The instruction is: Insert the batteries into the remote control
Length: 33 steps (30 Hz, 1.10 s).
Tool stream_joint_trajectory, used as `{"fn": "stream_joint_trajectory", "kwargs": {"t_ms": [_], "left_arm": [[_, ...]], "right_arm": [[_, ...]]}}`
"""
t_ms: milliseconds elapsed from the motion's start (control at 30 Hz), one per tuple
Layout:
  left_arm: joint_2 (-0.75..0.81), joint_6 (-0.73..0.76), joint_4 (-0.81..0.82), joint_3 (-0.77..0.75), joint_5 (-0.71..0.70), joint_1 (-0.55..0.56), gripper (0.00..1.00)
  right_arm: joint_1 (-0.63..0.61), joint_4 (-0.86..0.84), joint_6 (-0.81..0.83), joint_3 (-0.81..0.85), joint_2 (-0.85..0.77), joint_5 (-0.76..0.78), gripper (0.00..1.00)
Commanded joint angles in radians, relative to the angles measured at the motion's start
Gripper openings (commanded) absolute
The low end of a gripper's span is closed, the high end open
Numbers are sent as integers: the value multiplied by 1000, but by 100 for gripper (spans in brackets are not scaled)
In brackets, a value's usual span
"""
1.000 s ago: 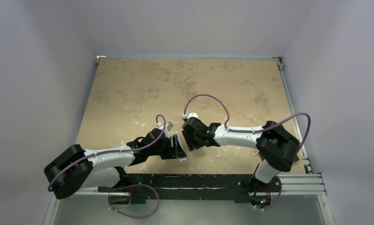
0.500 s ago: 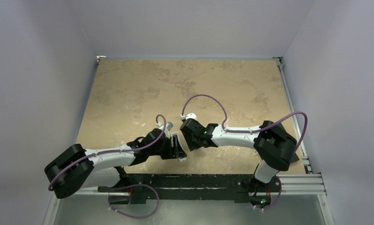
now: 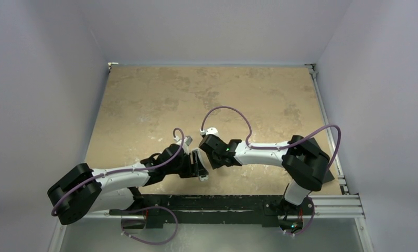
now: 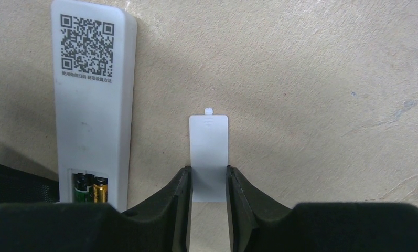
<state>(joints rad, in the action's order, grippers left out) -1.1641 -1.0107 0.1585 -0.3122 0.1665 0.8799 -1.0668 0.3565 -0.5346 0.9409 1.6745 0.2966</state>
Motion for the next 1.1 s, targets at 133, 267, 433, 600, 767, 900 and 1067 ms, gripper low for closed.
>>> {"fn": "stream_joint_trajectory", "kwargs": {"t_ms": [133,267,433,600,767,900,1067], "left_arm": [[46,16,-24,-22,-25,6,58],[63,17,-40,-22,-33,7,58],[61,8,-28,-17,-29,8,58],[52,-8,3,0,-10,7,58],[43,-34,50,22,10,7,58],[24,-49,87,29,18,14,58],[6,-55,105,26,13,18,58]], "right_arm": [[-7,44,-25,4,-17,26,20],[-11,55,-31,4,-49,27,20],[-19,74,-37,4,-87,30,19],[-26,91,-46,-6,-131,33,20],[-28,102,-55,-24,-172,33,20],[-31,103,-64,-41,-196,30,20],[-33,109,-70,-55,-223,24,20]]}}
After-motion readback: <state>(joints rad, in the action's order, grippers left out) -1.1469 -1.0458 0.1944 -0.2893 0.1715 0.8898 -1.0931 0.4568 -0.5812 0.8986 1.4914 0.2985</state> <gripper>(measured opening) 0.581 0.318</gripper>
